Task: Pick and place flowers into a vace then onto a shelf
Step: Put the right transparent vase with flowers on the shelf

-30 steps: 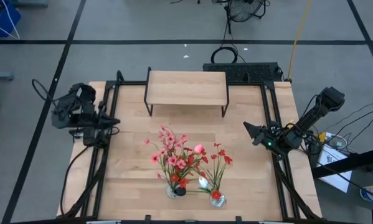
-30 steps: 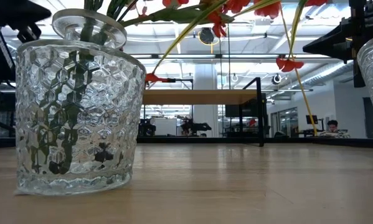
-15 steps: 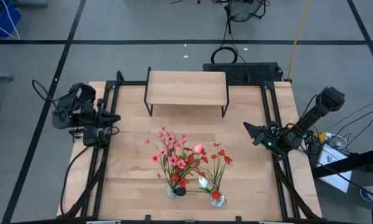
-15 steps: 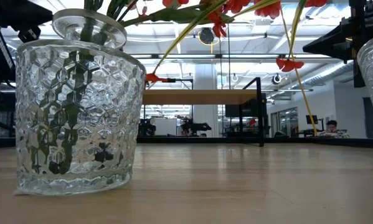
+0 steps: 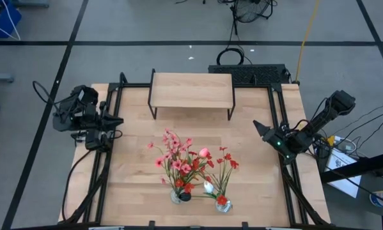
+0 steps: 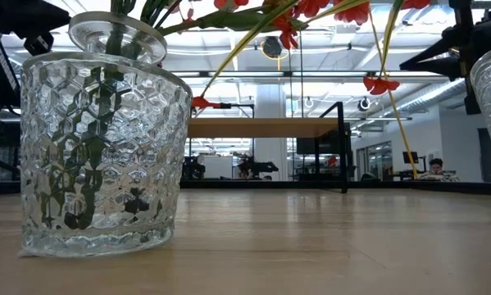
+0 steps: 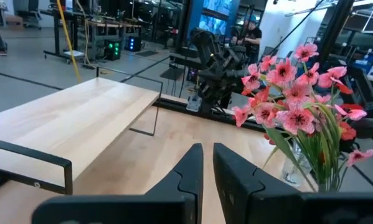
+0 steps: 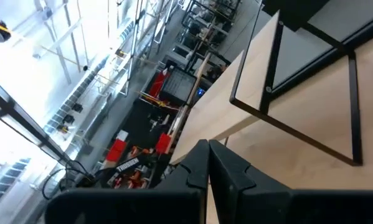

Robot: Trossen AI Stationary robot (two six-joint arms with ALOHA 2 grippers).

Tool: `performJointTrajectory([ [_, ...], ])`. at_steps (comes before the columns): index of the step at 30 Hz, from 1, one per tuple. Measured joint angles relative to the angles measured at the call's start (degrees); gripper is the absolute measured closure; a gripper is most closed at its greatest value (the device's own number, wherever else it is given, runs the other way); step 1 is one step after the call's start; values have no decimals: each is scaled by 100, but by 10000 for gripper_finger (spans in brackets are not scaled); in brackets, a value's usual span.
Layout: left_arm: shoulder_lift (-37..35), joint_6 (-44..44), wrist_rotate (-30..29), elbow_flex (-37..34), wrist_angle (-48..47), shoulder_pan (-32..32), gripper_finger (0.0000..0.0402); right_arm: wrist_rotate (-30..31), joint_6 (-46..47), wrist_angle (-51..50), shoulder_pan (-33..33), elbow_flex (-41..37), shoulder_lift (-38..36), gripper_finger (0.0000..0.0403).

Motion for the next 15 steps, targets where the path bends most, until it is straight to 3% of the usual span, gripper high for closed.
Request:
performJointTrajectory([
  [12,0,558,-21,0,8,0,360,-74,676,-184,-101,42,2,399],
  [15,0,558,-55,0,10,0,360,-1055,-42,9,-254,258,2,401],
])
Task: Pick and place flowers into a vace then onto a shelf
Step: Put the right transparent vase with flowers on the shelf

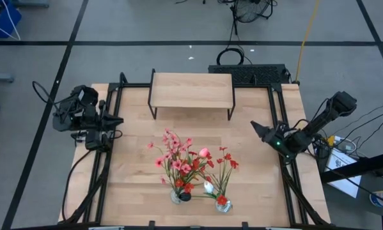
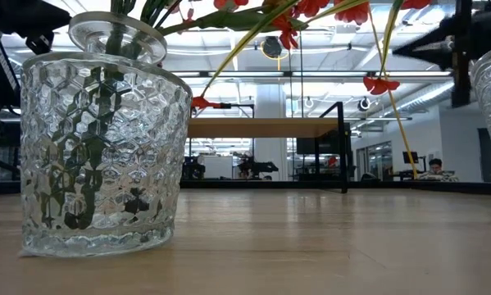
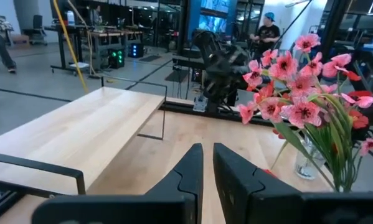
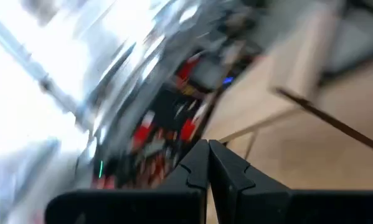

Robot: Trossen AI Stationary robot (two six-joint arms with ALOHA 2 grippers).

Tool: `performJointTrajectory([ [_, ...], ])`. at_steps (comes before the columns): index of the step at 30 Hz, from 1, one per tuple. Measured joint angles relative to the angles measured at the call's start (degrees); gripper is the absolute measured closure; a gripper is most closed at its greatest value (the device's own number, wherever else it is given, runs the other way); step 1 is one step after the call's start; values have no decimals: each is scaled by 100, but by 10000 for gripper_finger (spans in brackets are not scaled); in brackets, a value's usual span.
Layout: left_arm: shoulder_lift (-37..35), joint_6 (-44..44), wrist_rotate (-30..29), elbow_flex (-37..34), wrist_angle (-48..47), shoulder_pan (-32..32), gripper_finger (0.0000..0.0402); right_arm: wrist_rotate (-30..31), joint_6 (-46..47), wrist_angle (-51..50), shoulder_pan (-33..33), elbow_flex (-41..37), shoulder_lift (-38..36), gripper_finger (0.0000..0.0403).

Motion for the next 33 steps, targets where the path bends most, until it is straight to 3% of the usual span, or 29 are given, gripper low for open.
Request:
performJointTrajectory([
  [3,0,1,-85,0,0,1,360,-539,-1703,-497,47,1038,118,402],
  [5,0,0,-135,0,0,0,360,-453,-2849,-1343,154,1977,243,402],
  [9,2,24,-156,0,2,0,360,298,-3726,-4580,432,4172,839,402],
  [11,2,35,-165,0,0,1,360,182,-3693,-6244,522,4994,1211,402],
  [13,2,59,-284,0,0,2,360,-34,-3302,-7242,597,5498,1528,403],
  [16,2,38,-519,0,0,2,360,-409,-1966,-7352,624,5891,1855,402],
  [19,2,35,-555,0,-2,2,360,-708,-1537,-7291,897,6097,2298,389],
  [25,2,-28,-701,0,-2,2,360,320,-1157,-7235,1687,6360,3609,383],
  [33,2,-155,-747,0,-5,1,360,-243,1598,-7056,2302,6365,4810,395],
])
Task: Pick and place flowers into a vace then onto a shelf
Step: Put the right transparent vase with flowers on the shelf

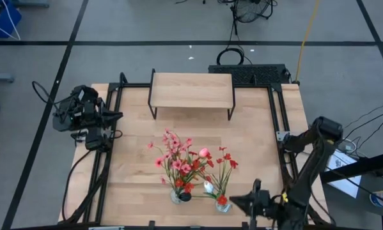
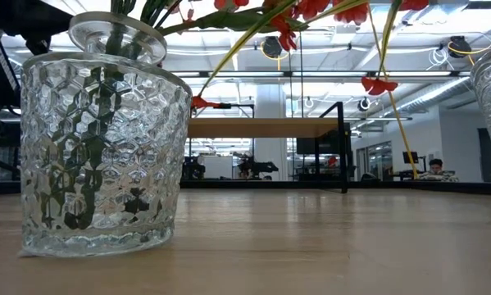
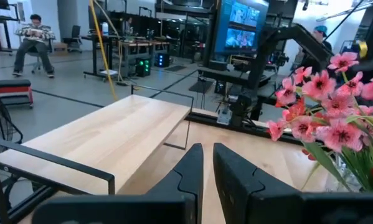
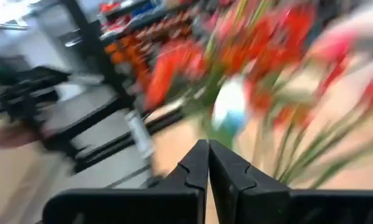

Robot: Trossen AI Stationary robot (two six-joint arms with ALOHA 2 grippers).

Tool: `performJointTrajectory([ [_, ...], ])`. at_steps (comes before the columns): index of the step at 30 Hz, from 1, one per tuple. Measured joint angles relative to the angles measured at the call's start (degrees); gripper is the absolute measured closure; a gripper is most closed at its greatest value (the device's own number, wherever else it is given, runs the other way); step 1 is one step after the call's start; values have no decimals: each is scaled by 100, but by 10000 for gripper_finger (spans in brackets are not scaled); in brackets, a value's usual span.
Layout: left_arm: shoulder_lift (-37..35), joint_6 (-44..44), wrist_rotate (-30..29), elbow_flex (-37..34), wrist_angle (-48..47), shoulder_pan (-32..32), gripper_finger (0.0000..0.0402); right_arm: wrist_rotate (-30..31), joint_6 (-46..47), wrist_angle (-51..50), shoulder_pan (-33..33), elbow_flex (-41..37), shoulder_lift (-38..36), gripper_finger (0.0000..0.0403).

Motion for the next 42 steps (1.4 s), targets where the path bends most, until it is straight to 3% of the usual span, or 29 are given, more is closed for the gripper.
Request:
performJointTrajectory([
  [7,0,0,-292,0,-3,2,360,-2419,2975,-692,-39,0,952,368],
  [14,0,-87,-442,0,-5,2,360,-3027,3981,-232,159,2,1603,284],
  [18,0,-151,-457,0,-5,2,360,-3504,4423,-516,153,0,1735,257],
  [32,0,-230,-526,-2,-11,2,360,-4020,4747,-439,-88,19,2302,192],
  [38,0,-345,-409,-2,-15,2,360,-3481,4633,-498,55,7,2254,149],
  [42,0,-413,-407,-2,-21,1,360,-3527,4587,-749,41,4,2192,141],
])
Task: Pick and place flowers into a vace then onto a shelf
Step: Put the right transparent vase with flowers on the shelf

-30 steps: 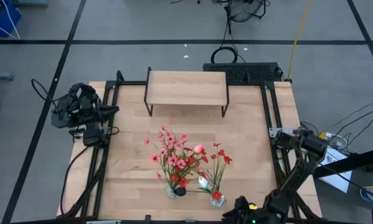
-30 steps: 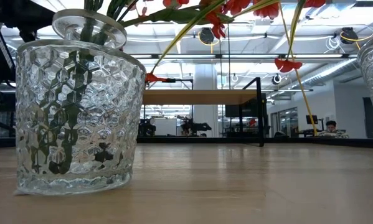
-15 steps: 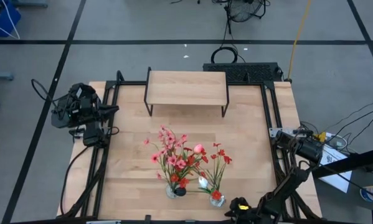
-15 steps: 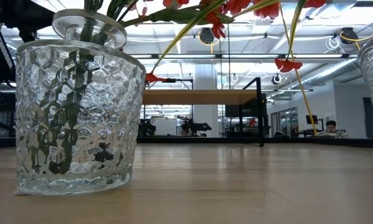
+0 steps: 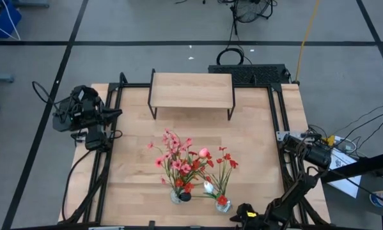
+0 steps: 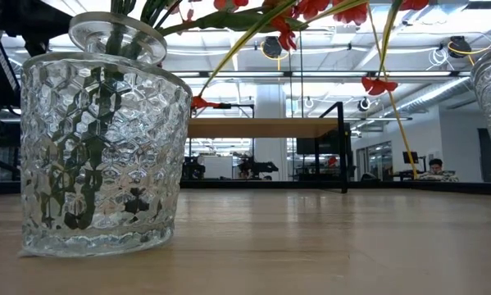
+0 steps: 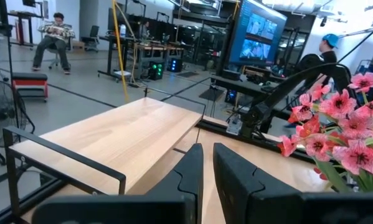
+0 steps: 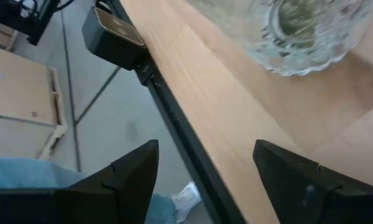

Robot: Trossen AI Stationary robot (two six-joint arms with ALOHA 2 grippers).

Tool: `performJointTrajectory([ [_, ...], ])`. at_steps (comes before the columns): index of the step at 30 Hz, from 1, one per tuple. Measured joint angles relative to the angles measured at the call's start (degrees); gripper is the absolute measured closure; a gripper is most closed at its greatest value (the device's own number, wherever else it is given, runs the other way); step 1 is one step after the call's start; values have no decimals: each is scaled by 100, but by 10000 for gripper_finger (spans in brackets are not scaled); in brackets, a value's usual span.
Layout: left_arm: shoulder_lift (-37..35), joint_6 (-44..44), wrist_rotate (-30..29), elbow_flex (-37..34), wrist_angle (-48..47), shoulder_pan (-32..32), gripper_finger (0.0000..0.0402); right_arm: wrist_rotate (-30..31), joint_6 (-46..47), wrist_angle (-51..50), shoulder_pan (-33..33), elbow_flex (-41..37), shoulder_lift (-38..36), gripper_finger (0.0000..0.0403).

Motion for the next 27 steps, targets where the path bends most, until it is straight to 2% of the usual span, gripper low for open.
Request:
performJointTrajectory([
  [7,0,-17,0,0,-4,0,360,70,-94,-623,2,9,-23,146],
  [18,0,-63,0,0,-7,0,360,702,-52,-1958,-165,-33,-362,147],
  [27,0,-192,4,0,-6,-1,360,779,-829,-1822,-199,-12,-863,147],
])
